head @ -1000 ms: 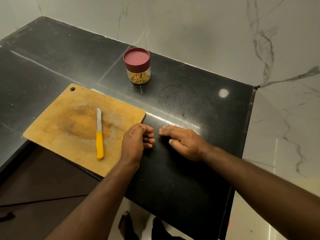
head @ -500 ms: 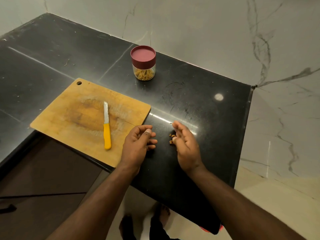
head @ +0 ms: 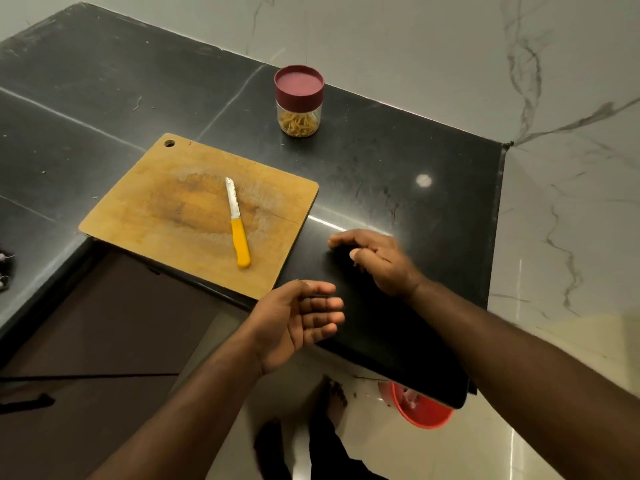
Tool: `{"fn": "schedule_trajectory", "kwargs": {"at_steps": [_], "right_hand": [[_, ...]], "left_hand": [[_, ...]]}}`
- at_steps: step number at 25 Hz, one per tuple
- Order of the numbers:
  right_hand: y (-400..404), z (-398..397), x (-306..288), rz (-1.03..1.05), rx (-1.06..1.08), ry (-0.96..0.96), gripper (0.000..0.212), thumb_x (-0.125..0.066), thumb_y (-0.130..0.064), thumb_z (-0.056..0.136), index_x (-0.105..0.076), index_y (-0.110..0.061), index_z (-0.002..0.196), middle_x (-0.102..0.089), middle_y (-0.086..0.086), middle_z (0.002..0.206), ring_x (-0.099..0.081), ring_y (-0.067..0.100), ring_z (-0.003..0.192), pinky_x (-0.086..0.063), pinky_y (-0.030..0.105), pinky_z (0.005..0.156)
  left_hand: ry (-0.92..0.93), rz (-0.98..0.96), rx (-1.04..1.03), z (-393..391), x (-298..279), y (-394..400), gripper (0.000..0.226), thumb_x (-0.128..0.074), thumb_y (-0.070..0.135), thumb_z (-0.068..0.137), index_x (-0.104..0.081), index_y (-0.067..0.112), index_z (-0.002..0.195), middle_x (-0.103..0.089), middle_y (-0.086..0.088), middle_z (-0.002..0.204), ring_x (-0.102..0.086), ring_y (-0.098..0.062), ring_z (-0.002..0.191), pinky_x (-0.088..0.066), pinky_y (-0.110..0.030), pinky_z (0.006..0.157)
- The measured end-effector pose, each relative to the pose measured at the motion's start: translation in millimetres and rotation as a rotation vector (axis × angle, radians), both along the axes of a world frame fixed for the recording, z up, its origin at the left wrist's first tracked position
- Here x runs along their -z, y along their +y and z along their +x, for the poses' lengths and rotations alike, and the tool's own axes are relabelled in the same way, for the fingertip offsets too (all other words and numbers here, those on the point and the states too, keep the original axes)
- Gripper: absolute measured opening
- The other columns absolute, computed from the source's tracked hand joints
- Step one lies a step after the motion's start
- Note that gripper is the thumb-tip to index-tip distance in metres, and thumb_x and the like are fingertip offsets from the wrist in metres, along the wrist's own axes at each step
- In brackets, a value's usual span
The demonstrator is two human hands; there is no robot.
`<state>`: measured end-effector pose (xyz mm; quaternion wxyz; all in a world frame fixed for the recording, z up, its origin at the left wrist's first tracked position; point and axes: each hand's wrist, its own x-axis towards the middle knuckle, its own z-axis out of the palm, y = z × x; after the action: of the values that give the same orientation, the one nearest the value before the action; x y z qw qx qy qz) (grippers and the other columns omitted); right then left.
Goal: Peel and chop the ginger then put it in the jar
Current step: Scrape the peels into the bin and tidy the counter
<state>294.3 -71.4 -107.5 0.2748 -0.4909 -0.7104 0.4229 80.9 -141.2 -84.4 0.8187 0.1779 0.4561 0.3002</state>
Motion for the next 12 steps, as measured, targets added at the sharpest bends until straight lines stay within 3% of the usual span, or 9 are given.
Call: {"fn": "schedule_trajectory", "kwargs": {"at_steps": [2,5,8,12], "right_hand": [[-21,-5,3,-0.059,0.101,0.257,0.038,-0.046,-0.013,0.087,-0.068,-0.013,0.118,-0.068,0.008,0.121,-0.062,0.022,0.117,-0.049,0.037,0.099],[-34,7,0,-0.105,0.502,0.549,0.037,-0.043,-0.010,0.084,-0.066,-0.011,0.113,-0.069,0.015,0.116,-0.063,0.026,0.116,-0.046,0.041,0.105],[-45,13,4,-0.055,0.730,0.430,0.039,-0.046,-0.016,0.085,-0.067,-0.016,0.118,-0.069,0.007,0.119,-0.063,0.018,0.117,-0.046,0.043,0.107],[-64,-45,10,-0.043,0.664,0.388,0.040,-0.048,-0.019,0.088,-0.064,-0.016,0.125,-0.067,0.001,0.124,-0.061,0.012,0.119,-0.049,0.028,0.100]], "left_hand": [[-0.057,-0.074,0.114,-13,9,-8,0.038,-0.039,0.024,0.096,-0.070,0.002,0.103,-0.070,-0.021,0.104,-0.071,-0.032,0.089,-0.059,-0.036,0.074],[-0.094,-0.176,0.298,-32,34,-23,0.046,-0.033,0.027,0.094,-0.071,0.001,0.092,-0.069,-0.024,0.110,-0.070,-0.036,0.100,-0.057,-0.041,0.082],[-0.035,-0.267,0.412,-36,63,-34,0.042,-0.034,0.023,0.093,-0.069,0.001,0.100,-0.068,-0.025,0.118,-0.068,-0.036,0.107,-0.055,-0.043,0.087],[-0.070,-0.285,0.356,-9,88,-38,0.052,-0.031,0.036,0.103,-0.062,0.000,0.124,-0.067,-0.021,0.123,-0.067,-0.032,0.112,-0.057,-0.043,0.086]]}}
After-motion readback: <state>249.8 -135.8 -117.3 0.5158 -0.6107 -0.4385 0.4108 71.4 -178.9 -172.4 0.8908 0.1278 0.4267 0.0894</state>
